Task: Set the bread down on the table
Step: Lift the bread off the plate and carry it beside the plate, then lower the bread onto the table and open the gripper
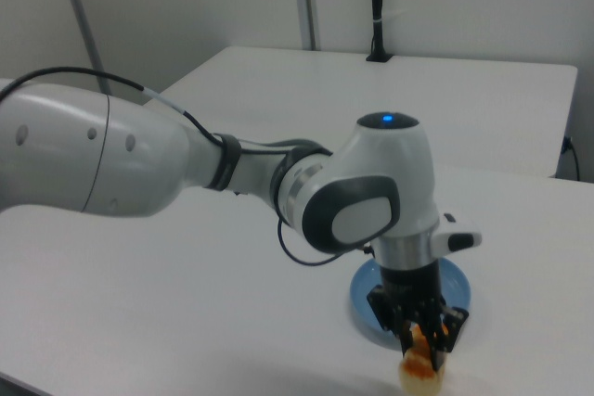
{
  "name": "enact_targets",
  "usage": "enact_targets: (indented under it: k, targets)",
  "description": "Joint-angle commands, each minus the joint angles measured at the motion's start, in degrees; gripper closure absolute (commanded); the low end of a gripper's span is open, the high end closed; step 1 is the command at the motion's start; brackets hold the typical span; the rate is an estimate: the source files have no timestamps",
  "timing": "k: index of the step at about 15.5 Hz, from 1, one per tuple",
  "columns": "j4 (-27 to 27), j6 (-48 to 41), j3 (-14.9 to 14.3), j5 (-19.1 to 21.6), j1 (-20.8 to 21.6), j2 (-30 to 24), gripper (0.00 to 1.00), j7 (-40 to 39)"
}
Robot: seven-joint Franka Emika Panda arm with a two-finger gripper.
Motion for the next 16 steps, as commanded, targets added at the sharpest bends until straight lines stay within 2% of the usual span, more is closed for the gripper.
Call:
enact_targets:
  k: [1, 3, 6, 7, 9, 10, 14, 16]
  targets:
    - [-8.8, 8.2, 0.1, -4.2, -0.4, -2.7, 0.57, -1.4]
    - [-9.8, 8.7, 0.2, -6.9, -2.1, -2.7, 0.57, -1.4]
    - [-9.8, 8.8, 0.1, -7.5, -2.9, -2.2, 0.57, -1.6]
    - [-9.7, 8.8, 0.1, -7.5, -3.3, -2.2, 0.48, -1.6]
    - [-9.5, 8.3, 0.2, -7.4, -3.5, -2.4, 0.09, -1.5]
    - [-9.4, 8.1, 0.2, -7.4, -3.8, -2.5, 0.0, -1.5]
    - [-9.2, 7.1, 0.1, -6.5, -4.4, -2.9, 0.0, -0.8]
    - [-9.1, 6.8, 0.1, -3.1, -5.0, -3.7, 0.0, -0.6]
